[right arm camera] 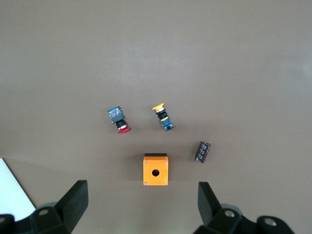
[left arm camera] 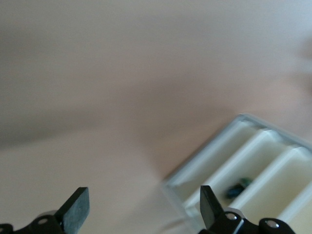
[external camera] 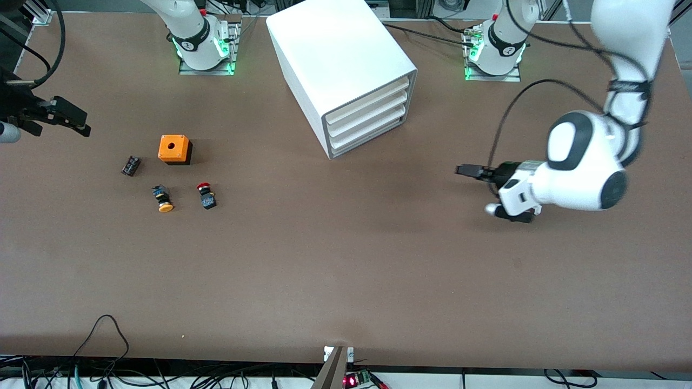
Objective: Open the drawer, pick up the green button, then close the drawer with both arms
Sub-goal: 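Grasp the front of the top drawer with the left gripper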
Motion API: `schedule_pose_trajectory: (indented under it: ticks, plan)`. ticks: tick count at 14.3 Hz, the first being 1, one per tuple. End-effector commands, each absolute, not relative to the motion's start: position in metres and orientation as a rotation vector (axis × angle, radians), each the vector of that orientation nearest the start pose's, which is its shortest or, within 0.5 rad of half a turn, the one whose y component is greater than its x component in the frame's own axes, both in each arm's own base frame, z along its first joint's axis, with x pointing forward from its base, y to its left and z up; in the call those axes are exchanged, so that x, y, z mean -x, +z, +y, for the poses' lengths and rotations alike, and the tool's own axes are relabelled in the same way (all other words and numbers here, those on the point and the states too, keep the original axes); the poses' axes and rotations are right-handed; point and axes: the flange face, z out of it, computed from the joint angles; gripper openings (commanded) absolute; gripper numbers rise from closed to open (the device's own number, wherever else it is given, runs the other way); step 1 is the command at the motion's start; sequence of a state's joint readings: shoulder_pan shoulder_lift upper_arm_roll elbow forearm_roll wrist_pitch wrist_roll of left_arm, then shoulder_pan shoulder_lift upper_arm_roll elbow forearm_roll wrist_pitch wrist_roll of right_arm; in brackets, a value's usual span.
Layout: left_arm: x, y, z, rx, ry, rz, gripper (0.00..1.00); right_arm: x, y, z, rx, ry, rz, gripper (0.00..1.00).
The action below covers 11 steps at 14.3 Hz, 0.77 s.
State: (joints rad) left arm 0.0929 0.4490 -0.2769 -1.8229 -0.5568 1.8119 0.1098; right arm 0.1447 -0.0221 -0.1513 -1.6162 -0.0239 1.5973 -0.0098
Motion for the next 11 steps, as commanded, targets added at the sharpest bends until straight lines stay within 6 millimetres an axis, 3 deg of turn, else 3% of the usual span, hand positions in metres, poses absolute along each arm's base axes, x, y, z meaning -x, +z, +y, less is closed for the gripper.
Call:
schedule_pose_trajectory:
  ticks: [1,3,5,8,11]
  plan:
    - [-0.548,0.24,-0.186,-2.279,-0.654,0.012,1.0,-0.526,0.613,-0.009,3.152,-0.003,-0.02,1.0]
    - [-0.526,0.211,-0.221,-2.194,-0.695,-0.048,1.0,-0.521,0.613,-0.009,3.149,-0.01,-0.021,1.0]
    - [-0.499,0.185,-0.244,-2.1,-0.727,-0.082,1.0,-0.513,0.616,-0.012,3.145,-0.017,-0.019,1.0]
    - [-0.463,0.154,-0.257,-2.047,-0.774,-0.164,1.0,-0.514,0.611,-0.01,3.145,-0.024,-0.026,1.0]
    - [-0.435,0.143,-0.265,-1.998,-0.814,-0.15,1.0,-0.515,0.605,-0.01,3.146,-0.01,-0.024,1.0]
